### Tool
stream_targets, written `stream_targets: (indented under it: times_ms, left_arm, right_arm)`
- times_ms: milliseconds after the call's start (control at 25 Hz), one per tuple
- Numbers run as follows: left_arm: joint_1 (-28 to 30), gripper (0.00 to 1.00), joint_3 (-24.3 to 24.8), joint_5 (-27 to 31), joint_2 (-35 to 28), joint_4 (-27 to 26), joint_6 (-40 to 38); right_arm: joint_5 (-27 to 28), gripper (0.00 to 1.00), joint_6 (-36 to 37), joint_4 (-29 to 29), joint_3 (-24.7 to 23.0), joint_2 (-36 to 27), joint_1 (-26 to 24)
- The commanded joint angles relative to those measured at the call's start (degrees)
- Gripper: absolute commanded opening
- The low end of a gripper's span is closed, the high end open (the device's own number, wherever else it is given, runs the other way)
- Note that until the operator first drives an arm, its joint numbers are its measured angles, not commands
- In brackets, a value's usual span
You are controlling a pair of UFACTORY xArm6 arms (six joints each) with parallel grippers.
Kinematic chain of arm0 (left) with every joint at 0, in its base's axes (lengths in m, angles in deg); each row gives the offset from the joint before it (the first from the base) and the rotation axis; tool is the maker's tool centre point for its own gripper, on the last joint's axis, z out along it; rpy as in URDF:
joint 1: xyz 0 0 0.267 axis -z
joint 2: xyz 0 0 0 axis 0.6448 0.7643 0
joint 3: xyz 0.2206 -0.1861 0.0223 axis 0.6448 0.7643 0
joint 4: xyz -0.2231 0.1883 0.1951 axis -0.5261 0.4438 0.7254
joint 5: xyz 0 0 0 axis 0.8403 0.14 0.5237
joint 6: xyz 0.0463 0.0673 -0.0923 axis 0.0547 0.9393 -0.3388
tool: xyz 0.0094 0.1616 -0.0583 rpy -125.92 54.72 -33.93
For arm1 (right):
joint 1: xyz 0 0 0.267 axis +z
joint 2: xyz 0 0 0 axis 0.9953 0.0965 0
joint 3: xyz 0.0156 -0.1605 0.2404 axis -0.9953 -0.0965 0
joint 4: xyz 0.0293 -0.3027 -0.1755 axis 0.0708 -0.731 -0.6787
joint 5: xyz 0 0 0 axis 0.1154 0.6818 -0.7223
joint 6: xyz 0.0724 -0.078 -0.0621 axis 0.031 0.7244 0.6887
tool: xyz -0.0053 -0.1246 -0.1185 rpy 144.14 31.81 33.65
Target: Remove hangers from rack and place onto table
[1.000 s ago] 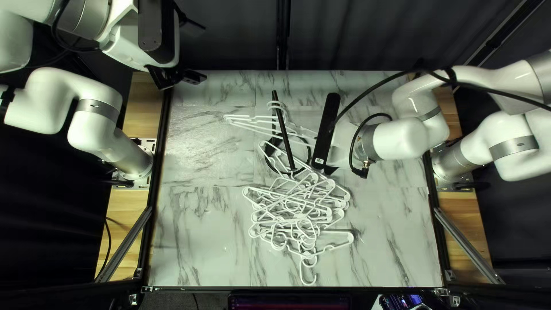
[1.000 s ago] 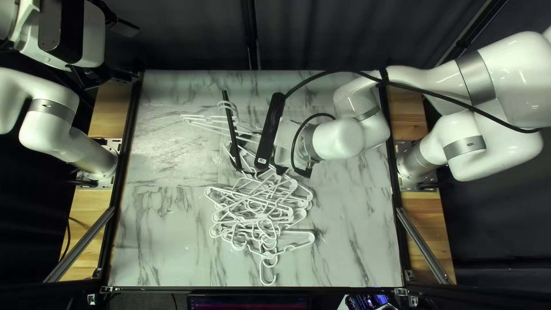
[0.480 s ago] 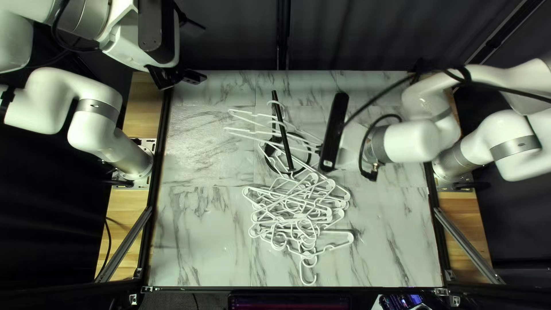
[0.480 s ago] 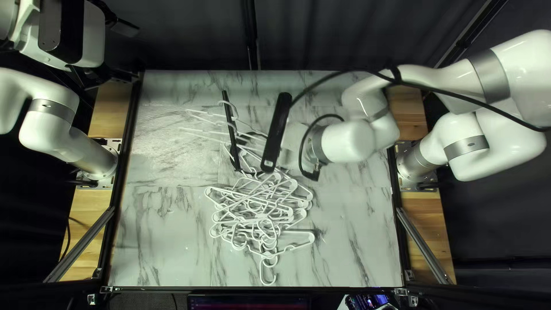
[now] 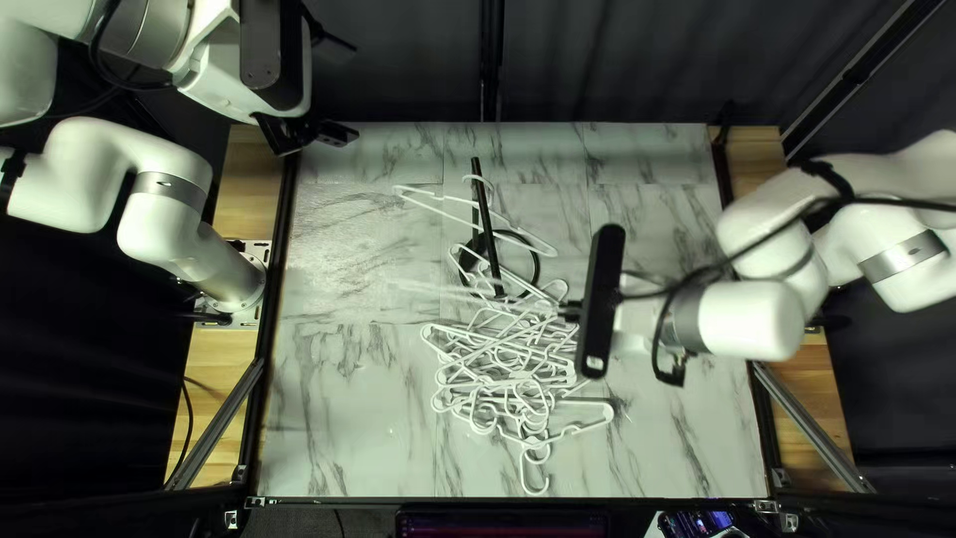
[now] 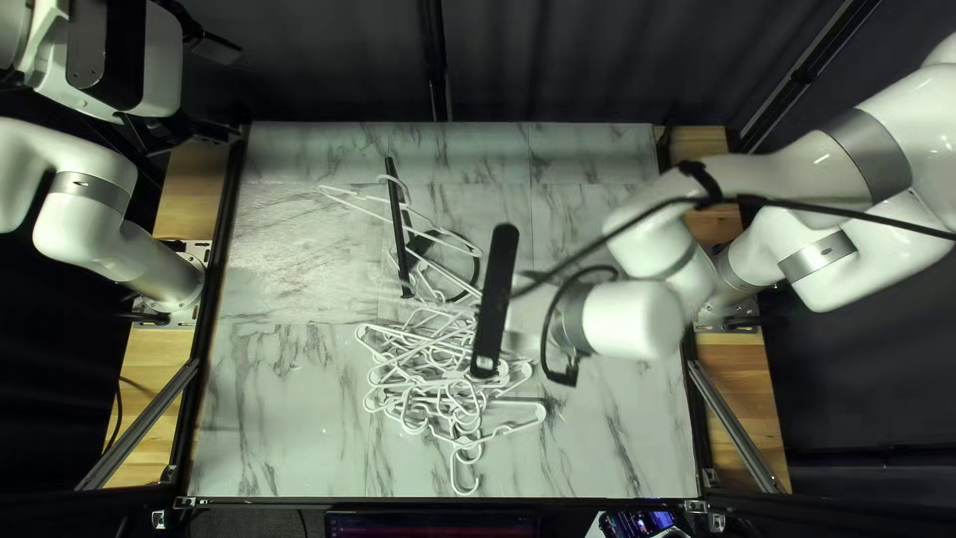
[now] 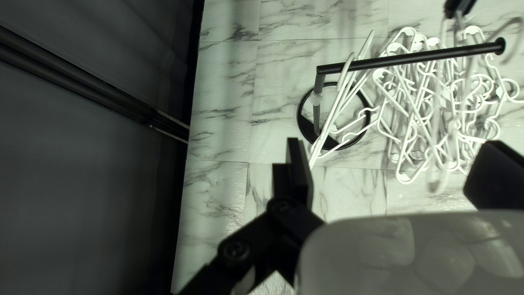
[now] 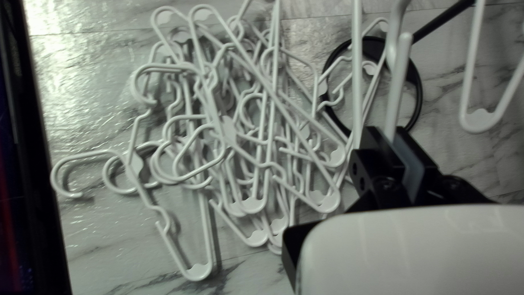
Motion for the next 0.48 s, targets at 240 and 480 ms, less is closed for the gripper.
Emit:
stream_targets:
  times_ms: [240, 480]
  left_arm:
    - [0.0, 1.00, 0.0, 0.0, 0.0, 0.0, 0.0]
    - [0.0, 1.00, 0.0, 0.0, 0.0, 0.0, 0.0]
  right_arm:
    - [2.8, 0.00, -3.9, 0.2, -1.7, -1.3, 5.4]
    - [-0.4, 0.00, -5.3, -1.6, -1.7, 2.0, 9.1]
